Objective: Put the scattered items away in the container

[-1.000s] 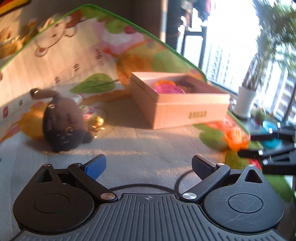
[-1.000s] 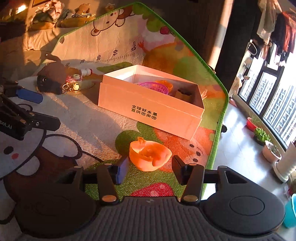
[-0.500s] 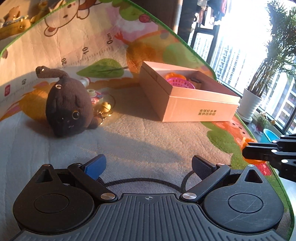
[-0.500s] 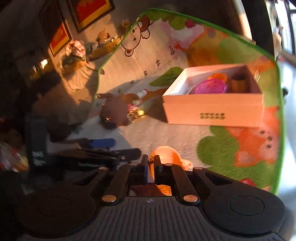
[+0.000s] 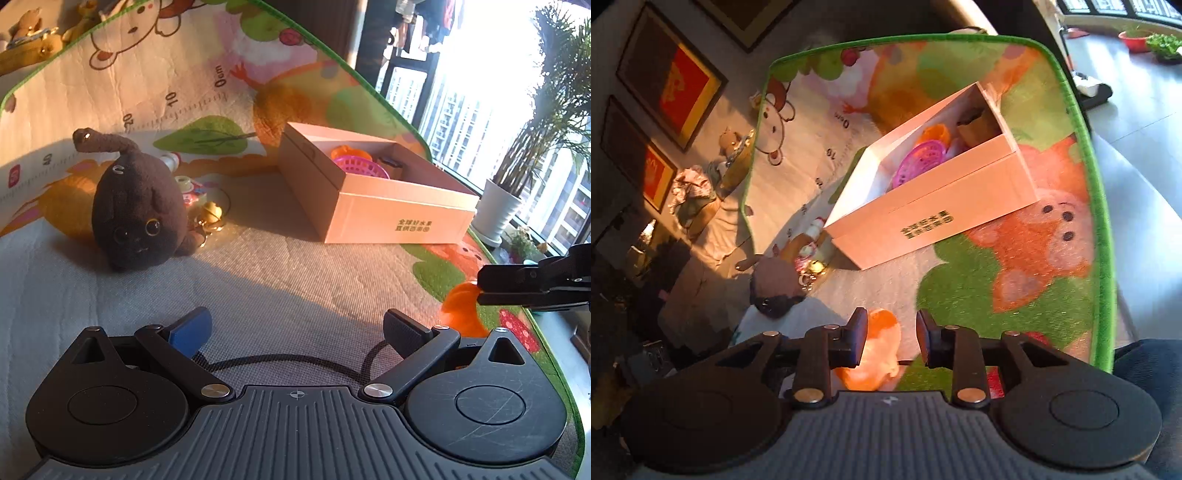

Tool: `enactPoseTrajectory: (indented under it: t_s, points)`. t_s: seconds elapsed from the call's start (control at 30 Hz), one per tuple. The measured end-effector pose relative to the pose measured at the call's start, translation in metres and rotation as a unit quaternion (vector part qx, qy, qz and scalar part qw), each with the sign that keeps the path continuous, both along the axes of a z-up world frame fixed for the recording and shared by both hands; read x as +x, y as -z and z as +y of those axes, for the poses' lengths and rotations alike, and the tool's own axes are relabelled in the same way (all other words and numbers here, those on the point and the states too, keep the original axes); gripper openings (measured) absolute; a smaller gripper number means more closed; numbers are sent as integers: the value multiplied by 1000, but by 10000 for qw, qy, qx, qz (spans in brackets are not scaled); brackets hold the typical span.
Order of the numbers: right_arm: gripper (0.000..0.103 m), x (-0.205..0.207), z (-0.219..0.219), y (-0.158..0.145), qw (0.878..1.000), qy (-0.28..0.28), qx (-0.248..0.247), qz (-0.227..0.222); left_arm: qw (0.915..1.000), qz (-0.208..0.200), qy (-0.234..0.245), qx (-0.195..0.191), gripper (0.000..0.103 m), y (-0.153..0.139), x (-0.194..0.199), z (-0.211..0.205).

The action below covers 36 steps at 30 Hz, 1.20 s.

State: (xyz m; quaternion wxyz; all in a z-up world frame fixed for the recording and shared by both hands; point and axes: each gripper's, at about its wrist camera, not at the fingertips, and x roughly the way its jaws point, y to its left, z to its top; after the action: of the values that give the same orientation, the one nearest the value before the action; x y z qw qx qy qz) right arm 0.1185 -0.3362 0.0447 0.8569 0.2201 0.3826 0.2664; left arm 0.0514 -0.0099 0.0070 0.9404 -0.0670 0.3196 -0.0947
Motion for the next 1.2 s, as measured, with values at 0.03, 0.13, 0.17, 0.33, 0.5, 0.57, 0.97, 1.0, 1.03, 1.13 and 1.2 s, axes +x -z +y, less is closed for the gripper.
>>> enactPoseTrajectory:
  t_s: [0.03,0.13,0.17,0.33,0.5,0.57,0.97,1.0,1.03,1.13,1.2]
  points:
    - [28,-2,-3,1,9999,73,-134,-27,10000,2,1,1,102,0,0,0]
    - [32,-11,-12,8,9981,272,-552,-93,10000,5,3,13,102,0,-1,-1]
    - [39,-14,-13,9,9970,318,-690,-154,10000,6,3,13,102,0,-1,-1]
    - [75,-33,3,0,9839,379,-1497,-897,10000,22,10,52,102,1,0,-2]
    - [97,-41,24,3,9869,-84,-1350,-878,9999,31,16,100,102,1,0,-3]
    - [97,-42,33,7,9862,-156,-1431,-818,9999,38,23,114,102,0,1,-4]
    - [103,-47,39,15,9835,-26,-1599,-851,9821,-464,1205,1373,102,-13,-5,-53]
    - [103,-47,40,14,9829,-29,-1641,-836,9812,-499,1187,1437,102,-13,-7,-52]
    - [103,-46,42,14,9820,-52,-1700,-820,9812,-537,1124,1477,102,-13,-8,-49]
    - [103,-45,51,11,9752,-293,-2033,-829,9860,-583,640,1424,102,-11,-10,-31]
    - [103,-46,56,7,9739,-540,-2028,-869,9927,-531,319,1039,102,-11,-9,-11]
